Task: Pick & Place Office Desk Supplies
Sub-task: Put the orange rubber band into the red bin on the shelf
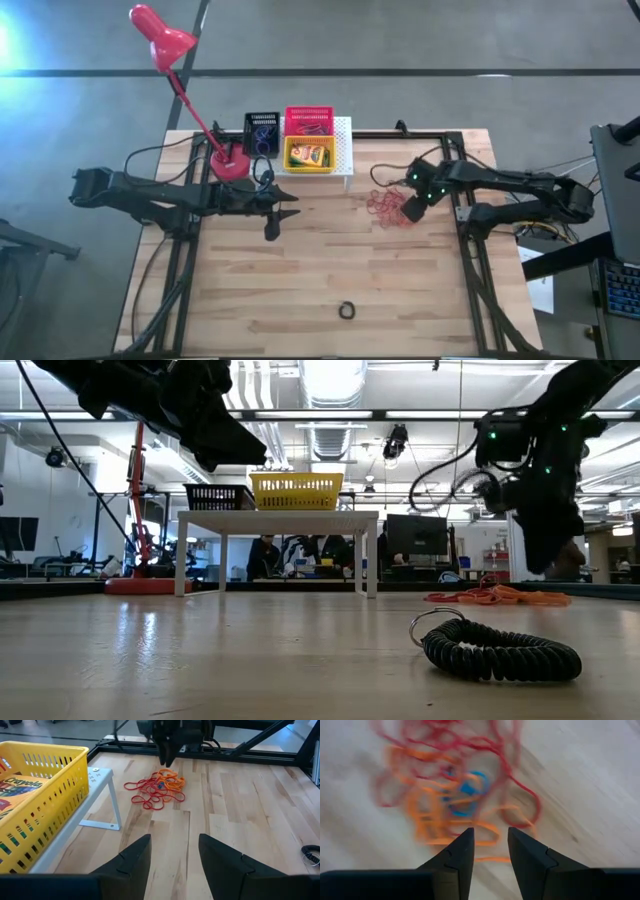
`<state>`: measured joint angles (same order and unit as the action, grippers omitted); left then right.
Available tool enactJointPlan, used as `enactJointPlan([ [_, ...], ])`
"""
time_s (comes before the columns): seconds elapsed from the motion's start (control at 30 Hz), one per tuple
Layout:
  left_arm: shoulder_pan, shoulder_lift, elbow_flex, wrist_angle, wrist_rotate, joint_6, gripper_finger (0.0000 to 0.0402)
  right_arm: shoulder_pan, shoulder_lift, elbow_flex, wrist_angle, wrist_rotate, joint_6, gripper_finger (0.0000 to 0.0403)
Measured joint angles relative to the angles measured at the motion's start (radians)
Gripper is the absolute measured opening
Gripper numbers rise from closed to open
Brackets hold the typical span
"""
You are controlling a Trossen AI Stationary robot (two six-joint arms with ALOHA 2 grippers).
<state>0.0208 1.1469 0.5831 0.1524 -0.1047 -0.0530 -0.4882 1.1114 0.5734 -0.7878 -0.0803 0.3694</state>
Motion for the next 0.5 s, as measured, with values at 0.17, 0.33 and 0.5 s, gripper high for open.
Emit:
enactJointPlan([
  [0.17, 0.000, 0.000, 0.000, 0.000, 0.000, 0.000, 0.0171, 0.026, 0.055, -0.025, 0.000, 0.141, 0.104, 0.0115],
  [0.33, 0.000, 0.000, 0.000, 0.000, 0.000, 0.000, 0.0171, 0.026, 0.121, -0.027, 0.017, 0.129, 0.095, 0.0101],
  [0.5, 0.000, 0.000, 0.000, 0.000, 0.000, 0.000, 0.0171, 0.026, 0.186, -0.027, 0.020, 0.173, 0.098, 0.0067],
])
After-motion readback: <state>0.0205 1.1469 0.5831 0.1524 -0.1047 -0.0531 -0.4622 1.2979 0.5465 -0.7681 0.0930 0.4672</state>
